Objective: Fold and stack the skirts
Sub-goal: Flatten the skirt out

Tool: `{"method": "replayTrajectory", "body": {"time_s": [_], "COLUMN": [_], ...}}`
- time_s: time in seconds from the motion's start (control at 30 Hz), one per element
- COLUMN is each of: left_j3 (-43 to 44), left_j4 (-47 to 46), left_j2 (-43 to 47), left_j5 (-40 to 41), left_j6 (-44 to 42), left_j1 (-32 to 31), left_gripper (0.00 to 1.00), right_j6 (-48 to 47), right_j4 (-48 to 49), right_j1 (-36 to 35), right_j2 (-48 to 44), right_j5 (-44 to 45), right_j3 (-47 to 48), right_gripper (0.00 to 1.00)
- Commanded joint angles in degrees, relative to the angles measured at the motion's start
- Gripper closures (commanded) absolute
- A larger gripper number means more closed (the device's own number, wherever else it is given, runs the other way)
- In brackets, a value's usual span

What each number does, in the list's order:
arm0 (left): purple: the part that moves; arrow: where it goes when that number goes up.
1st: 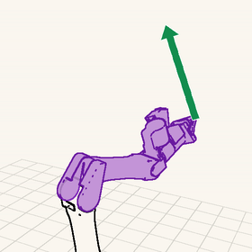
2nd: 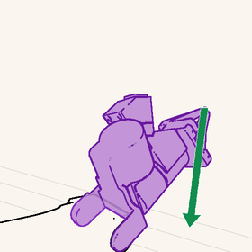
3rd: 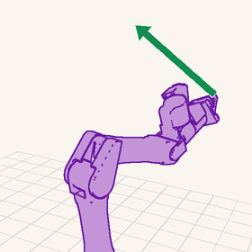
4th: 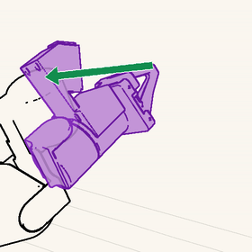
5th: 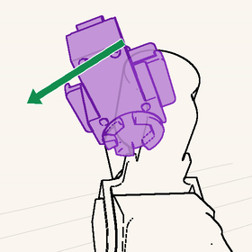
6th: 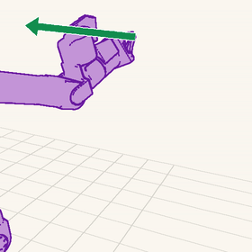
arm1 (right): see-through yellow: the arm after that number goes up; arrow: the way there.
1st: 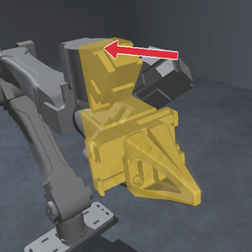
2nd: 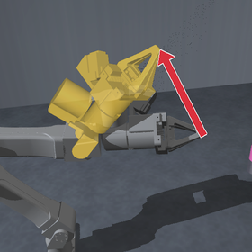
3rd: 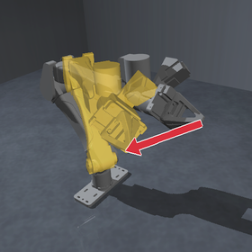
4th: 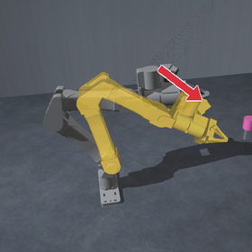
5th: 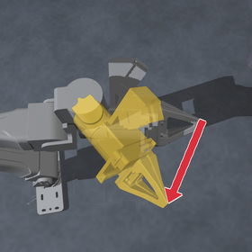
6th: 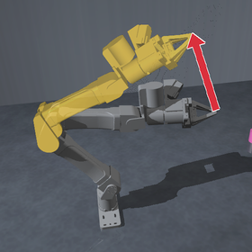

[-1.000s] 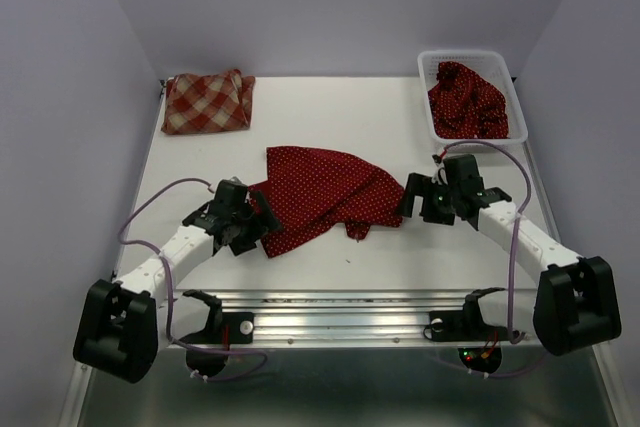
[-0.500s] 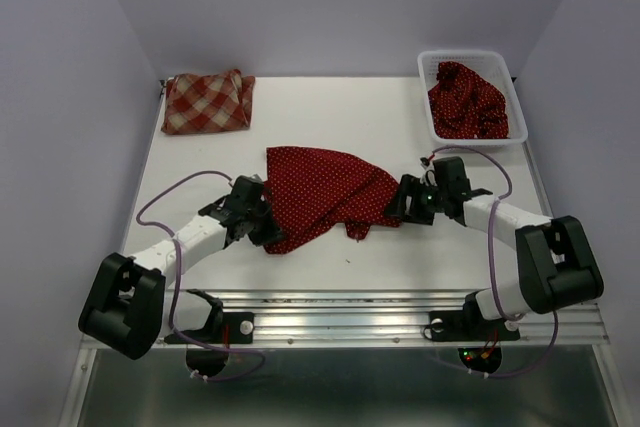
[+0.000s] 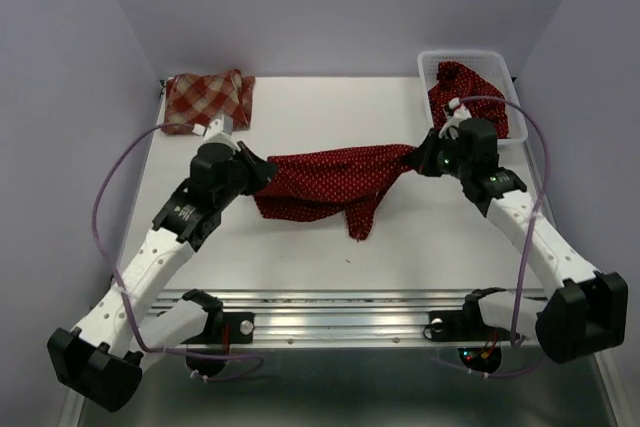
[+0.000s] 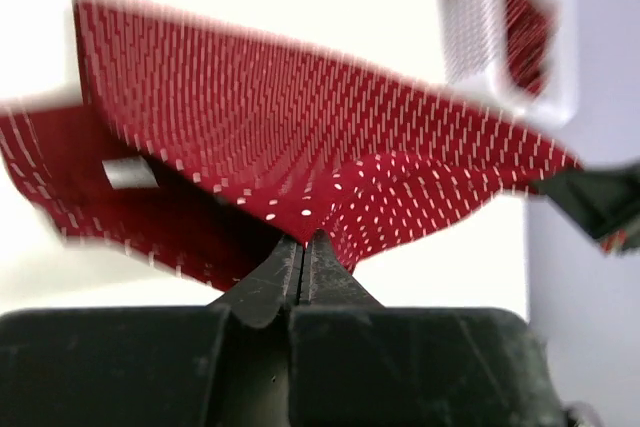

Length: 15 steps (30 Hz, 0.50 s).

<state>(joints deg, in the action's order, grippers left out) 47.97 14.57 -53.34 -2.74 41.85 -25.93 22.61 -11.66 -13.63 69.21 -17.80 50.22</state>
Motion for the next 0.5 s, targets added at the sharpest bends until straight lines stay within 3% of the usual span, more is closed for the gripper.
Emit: {"method": "replayTrajectory", "body": {"time_s": [0.0, 0.23, 0.47], "left_j3": [11.15, 25.23, 30.60], "left_j4": [-1.38, -0.77, -4.46], "left_j2": [5.08, 11.24, 16.86], "left_j5": [13.35, 26.46, 21.65], "left_j6": [-2.91, -6.24, -9.41], "left_j1": [-0.26, -0.17, -0.26], "left_gripper": [1.00, 1.00, 1.00], "right_j6": [-3.97, -6.43, -7.32], "right_j4": [-3.63, -9.08, -12.06], "right_j1": [-0.43, -0.43, -0.43], "right_j2": [-7.93, -16.12, -21.92], "right_j5": [5.67, 11.03, -0.01], "right_j3": [8.30, 22.89, 32.30], "right_gripper": [1.00, 0.99, 0.96]}}
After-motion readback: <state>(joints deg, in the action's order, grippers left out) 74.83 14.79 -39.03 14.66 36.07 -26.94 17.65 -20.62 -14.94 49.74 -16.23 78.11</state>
